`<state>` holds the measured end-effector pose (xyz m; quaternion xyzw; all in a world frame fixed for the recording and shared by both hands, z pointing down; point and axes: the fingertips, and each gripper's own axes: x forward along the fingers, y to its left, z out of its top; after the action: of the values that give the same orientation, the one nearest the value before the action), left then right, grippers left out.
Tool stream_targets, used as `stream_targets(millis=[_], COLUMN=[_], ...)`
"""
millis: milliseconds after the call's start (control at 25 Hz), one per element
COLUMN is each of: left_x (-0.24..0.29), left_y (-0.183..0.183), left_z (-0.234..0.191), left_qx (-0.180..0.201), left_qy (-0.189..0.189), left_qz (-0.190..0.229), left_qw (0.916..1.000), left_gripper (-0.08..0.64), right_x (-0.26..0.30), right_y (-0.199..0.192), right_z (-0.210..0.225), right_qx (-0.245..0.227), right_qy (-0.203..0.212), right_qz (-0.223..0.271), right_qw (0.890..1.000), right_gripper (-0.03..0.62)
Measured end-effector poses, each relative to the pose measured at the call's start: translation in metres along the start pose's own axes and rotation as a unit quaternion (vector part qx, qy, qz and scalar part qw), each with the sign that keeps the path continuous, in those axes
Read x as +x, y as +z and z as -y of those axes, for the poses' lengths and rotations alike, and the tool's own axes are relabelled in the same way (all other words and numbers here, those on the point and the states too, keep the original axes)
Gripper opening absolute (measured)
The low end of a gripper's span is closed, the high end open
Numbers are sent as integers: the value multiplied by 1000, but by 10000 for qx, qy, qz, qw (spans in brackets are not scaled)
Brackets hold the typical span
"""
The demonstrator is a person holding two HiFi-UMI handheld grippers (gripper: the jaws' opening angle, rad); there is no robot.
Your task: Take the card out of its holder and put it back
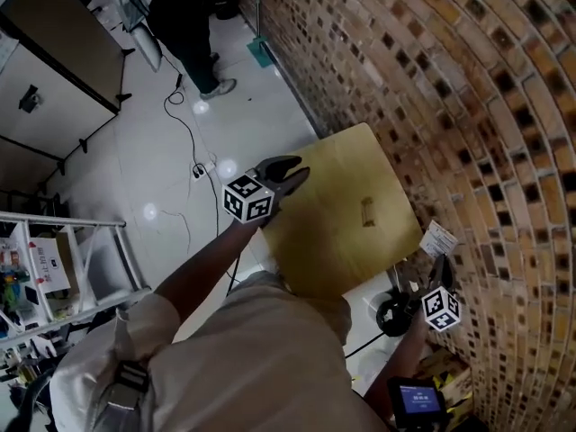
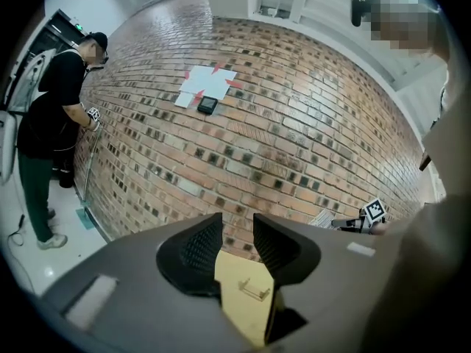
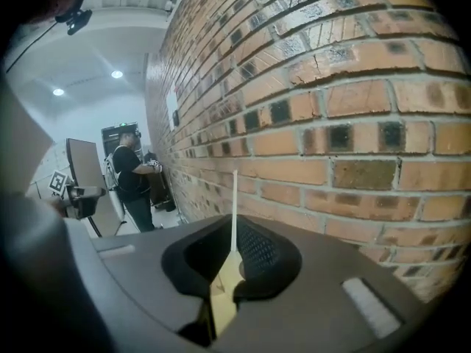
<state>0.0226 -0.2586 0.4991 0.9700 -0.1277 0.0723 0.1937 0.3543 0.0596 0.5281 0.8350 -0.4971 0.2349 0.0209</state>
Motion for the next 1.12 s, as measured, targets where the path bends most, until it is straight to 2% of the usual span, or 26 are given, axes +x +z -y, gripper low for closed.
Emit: stream_targets(millis=[160,320,1120], left_x=[-3,-5,28], left_y=[-12,-25,-26], left_z=[-16,-23,-3], left_qx=[86,-66,136], left_qy=[269,475,232], left_qz=[-200,-304,-486], left_qw=[9994,9984,9985], left_gripper=[144,144,152], right_x=[6,5,15], right_y=[-13,-12,-15], right_z=[7,7,13], right_qx=[175,137,155], right_qy=[-95,-21,122], right_qz=[-78,-109,-99], right_qw=[9998,9998,9998], right_gripper=[15,15,15])
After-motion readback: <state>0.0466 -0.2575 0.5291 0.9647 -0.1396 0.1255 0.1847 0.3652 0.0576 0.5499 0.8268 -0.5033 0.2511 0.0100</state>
